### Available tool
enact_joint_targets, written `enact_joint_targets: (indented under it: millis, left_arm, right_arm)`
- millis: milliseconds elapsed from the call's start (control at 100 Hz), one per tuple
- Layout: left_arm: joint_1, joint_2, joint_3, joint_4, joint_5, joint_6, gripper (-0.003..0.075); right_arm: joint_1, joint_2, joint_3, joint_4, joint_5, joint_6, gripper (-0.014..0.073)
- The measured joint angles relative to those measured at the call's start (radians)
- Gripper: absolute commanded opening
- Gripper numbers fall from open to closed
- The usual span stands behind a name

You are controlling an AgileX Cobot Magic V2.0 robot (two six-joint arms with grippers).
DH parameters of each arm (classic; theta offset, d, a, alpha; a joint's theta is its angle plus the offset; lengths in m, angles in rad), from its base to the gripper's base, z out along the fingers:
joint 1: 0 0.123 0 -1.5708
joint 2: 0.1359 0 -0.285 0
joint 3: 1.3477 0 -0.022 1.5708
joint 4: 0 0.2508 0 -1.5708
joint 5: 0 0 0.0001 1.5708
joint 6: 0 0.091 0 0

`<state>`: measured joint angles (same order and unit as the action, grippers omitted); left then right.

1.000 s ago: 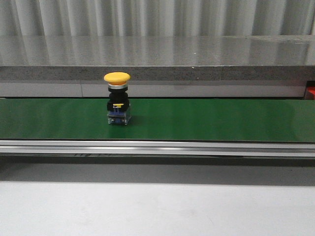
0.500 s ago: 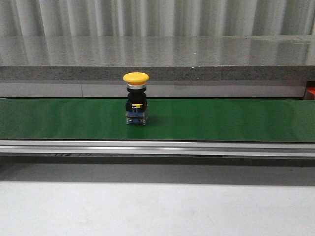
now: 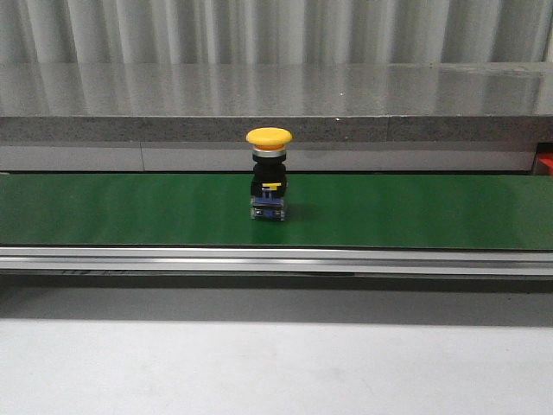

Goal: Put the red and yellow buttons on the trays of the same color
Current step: 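Lower the right gripper onto the yellow button and grasp it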

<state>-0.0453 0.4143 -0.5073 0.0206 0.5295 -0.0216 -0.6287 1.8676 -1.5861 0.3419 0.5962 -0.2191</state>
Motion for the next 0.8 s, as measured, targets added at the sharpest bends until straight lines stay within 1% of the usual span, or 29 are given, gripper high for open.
enact_joint_targets:
  millis: [160, 330, 560, 800]
  left_arm:
    - [0.0, 0.0, 0.0, 0.0, 0.0, 0.0, -0.002]
    - [0.0, 0.0, 0.0, 0.0, 0.0, 0.0, -0.002]
    - [0.0, 0.0, 0.0, 0.0, 0.0, 0.0, -0.002]
    - [0.0, 0.0, 0.0, 0.0, 0.0, 0.0, -0.002]
  right_arm:
    - [0.066, -0.137, 0.015, 0.0, 0.131, -0.044, 0.0615]
    - [0.18, -0.281, 0.12, 0.0, 0.227, -0.078, 0.0615]
    - [0.393, -0.422, 0.288, 0.0, 0.268, -0.137, 0.0615]
    - [0.651, -0.44, 0.371, -0.002, 0.302, -0.158, 0.0615]
